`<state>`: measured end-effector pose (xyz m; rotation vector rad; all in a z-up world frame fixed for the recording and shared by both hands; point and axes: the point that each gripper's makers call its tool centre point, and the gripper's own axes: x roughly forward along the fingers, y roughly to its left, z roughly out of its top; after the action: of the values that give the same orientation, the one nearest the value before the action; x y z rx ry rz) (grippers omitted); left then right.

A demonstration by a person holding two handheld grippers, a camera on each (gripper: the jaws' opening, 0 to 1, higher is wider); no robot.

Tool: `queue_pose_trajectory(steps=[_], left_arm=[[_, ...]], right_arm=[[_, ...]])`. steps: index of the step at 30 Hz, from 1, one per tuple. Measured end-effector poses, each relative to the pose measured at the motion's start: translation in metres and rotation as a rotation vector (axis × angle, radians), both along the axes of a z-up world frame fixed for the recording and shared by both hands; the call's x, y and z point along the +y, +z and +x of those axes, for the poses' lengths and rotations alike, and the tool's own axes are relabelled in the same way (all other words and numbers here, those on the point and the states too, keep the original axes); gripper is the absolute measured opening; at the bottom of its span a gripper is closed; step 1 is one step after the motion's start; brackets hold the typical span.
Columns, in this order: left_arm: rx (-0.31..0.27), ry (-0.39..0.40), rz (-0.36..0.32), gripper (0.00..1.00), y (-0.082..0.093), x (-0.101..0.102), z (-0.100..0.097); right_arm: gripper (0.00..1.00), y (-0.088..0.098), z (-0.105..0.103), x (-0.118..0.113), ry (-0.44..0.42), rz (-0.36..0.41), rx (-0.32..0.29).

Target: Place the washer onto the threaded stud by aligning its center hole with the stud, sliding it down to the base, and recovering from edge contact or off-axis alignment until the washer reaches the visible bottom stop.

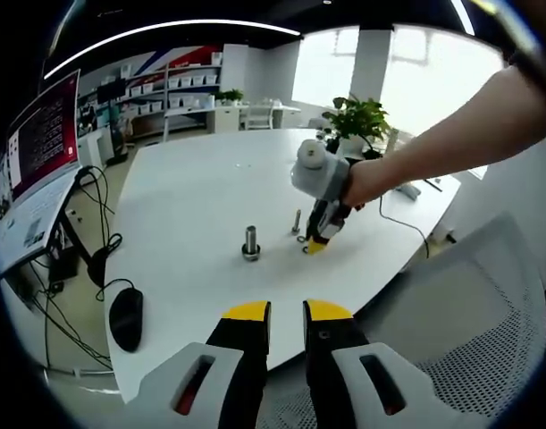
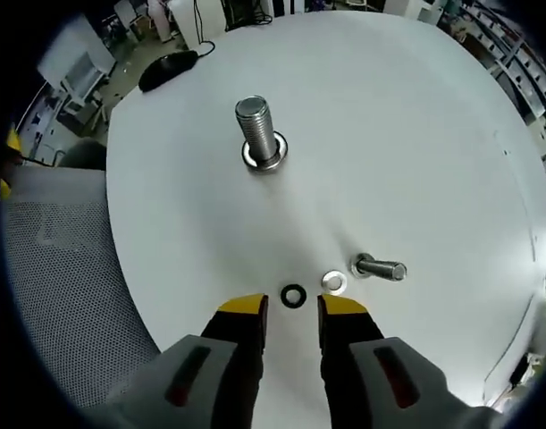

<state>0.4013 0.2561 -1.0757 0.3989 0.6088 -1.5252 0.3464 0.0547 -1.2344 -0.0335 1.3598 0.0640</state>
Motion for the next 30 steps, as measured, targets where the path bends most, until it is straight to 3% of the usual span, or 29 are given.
queue_pose_trajectory(steps=[12, 23, 30], left_arm=[[0.0, -0.002, 0.002, 0.12, -0.002, 0.0, 0.0], [-0.002, 0.0, 0.004, 0.12, -0.002, 0.0, 0.0], [-0.003, 0.0, 0.004, 0.12, -0.003, 0.0, 0.002]], right_arm=[[0.19, -0.002, 0.0, 0.004, 0.026, -0.025, -0.017], [0.15, -0.007, 0.002, -0.002, 0.121, -0.046, -0.016], [0.14, -0.008, 0.004, -0.002, 0.07, -0.036, -0.016]])
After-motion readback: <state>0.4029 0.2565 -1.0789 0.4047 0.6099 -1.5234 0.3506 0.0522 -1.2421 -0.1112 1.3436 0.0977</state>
